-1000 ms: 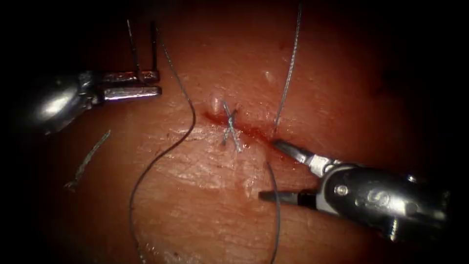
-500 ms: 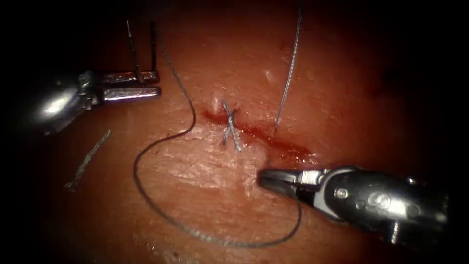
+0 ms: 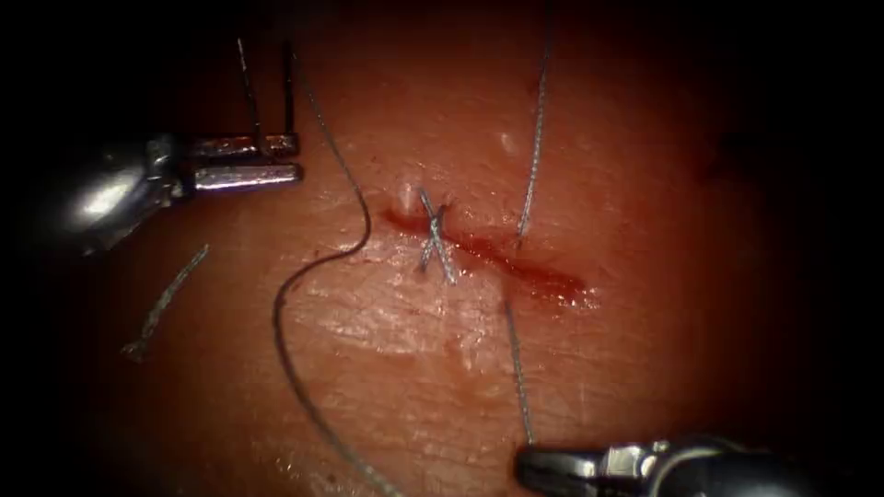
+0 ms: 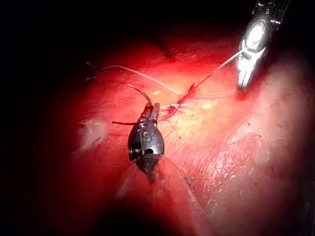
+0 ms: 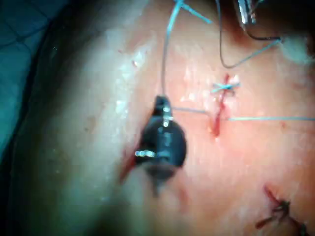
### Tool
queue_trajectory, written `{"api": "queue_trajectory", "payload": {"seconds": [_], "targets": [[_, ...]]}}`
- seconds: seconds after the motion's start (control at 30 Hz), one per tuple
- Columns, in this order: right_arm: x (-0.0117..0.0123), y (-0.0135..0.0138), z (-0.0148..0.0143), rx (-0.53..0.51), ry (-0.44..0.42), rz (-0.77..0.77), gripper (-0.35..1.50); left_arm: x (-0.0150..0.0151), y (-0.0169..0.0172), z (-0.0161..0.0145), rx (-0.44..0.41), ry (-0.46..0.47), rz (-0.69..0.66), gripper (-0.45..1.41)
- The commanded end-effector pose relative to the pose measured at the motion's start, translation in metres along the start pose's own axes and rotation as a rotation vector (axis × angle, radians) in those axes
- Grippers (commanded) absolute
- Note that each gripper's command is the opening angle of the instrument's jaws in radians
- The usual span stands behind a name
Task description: Wound Closure
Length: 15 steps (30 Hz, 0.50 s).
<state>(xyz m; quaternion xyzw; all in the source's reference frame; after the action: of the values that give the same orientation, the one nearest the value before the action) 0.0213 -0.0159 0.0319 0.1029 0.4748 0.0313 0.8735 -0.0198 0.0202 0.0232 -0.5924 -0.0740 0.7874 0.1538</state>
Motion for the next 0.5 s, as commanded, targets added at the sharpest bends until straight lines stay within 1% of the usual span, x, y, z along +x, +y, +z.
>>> {"api": "queue_trajectory", "payload": {"seconds": [0.03,0.3,0.37,0.5], "targets": [[0.0004,-0.0010,0.0013,0.019,0.002,0.001,-0.35,-0.0003,-0.0003,0.0006,-0.001,0.002,0.002,-0.45],[0.0022,-0.0042,0.0031,0.155,0.023,-0.008,-0.35,-0.0004,-0.0004,0.0004,-0.003,0.002,0.002,-0.45],[0.0027,-0.0046,0.0033,0.179,0.023,-0.005,-0.35,-0.0004,-0.0004,0.0004,-0.003,0.002,0.003,-0.45],[0.0031,-0.0052,0.0036,0.229,0.053,-0.014,-0.35,-0.0004,-0.0005,0.0003,-0.005,-0.001,0.003,-0.45]]}}
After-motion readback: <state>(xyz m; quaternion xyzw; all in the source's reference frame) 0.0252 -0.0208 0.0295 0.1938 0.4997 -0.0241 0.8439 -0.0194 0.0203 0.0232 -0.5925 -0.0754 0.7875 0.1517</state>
